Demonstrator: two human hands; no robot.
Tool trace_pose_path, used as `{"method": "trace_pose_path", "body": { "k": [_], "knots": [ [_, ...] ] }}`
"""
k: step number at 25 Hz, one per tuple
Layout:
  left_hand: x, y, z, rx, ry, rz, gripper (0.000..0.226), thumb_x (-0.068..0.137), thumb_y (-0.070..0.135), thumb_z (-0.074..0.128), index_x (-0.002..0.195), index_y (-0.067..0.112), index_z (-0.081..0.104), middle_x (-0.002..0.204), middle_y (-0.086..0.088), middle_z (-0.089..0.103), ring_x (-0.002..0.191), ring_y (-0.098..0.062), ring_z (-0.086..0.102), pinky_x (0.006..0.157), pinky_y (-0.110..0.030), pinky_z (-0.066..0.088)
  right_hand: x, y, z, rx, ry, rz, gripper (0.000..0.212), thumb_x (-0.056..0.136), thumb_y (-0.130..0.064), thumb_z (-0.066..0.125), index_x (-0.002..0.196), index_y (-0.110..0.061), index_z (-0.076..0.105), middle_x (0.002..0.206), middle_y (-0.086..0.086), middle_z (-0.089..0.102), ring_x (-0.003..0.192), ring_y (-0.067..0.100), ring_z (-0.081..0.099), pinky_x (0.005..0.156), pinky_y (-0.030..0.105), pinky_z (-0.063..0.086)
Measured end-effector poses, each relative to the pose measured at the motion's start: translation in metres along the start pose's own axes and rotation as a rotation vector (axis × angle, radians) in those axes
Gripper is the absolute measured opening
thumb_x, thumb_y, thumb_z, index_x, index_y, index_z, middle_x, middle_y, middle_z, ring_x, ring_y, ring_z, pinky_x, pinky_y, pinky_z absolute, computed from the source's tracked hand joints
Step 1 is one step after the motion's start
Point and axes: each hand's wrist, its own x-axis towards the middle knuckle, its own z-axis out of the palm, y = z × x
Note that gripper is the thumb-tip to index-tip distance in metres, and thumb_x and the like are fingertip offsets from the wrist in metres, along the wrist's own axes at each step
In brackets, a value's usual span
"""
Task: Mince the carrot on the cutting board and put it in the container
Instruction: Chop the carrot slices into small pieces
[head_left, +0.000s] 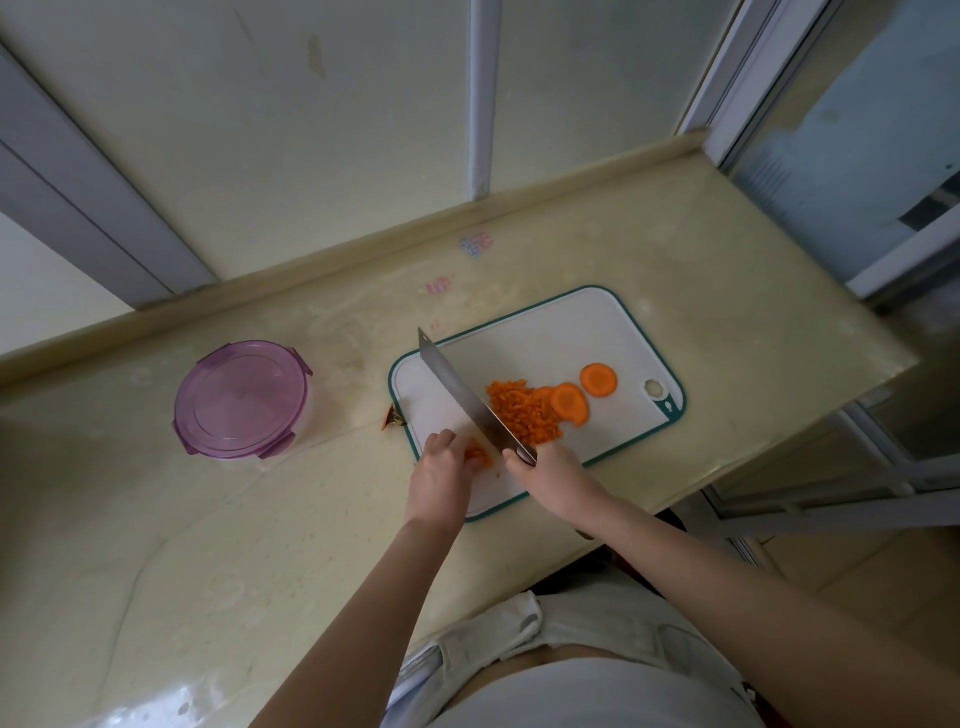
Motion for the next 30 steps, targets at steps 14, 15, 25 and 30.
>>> {"method": "trace_pose_path", "body": {
  "k": [14,15,25,30],
  "knots": [
    [-0.007,-0.009,-0.005,-0.1,0.077,0.025,0.02,0.083,0.016,0.067,0.102,0.009,0.071,0.091,-0.008,0.062,0.093,-0.024,0.051,0.08,-0.018,0.035,-0.01,-0.003,-0.005,0.059,-0.002,0.073,0.042,0.096,-0.038,0.05,0.059,-0.021,0.038,0.056,-0.004,0.04,0.046,0.009,0.039,0.043,0.018,0.029],
    [-0.008,-0.009,-0.005,-0.114,0.086,0.02,0.019,0.083,0.014,0.068,0.1,0.008,0.071,0.09,-0.009,0.061,0.092,-0.024,0.051,0.079,-0.016,0.033,-0.011,-0.002,-0.004,0.046,-0.013,0.077,0.042,0.096,-0.038,0.049,0.059,-0.02,0.038,0.057,-0.003,0.04,0.047,0.011,0.04,0.043,0.019,0.03],
    [-0.007,-0.006,-0.002,-0.099,0.108,-0.008,0.015,0.082,0.008,0.066,0.095,0.004,0.072,0.087,-0.01,0.06,0.092,-0.026,0.051,0.075,-0.018,0.034,-0.008,-0.002,0.007,0.015,-0.08,0.123,0.043,0.097,-0.037,0.047,0.062,-0.013,0.041,0.056,0.001,0.042,0.049,0.014,0.042,0.044,0.023,0.032],
    [-0.007,-0.006,-0.001,-0.092,0.113,-0.012,0.013,0.08,0.007,0.068,0.093,0.004,0.072,0.085,-0.009,0.061,0.09,-0.025,0.052,0.074,-0.025,0.042,-0.001,-0.003,0.01,-0.016,-0.091,0.095,0.045,0.097,-0.036,0.046,0.058,-0.014,0.036,0.056,0.001,0.039,0.049,0.015,0.039,0.046,0.024,0.029]
  ]
}}
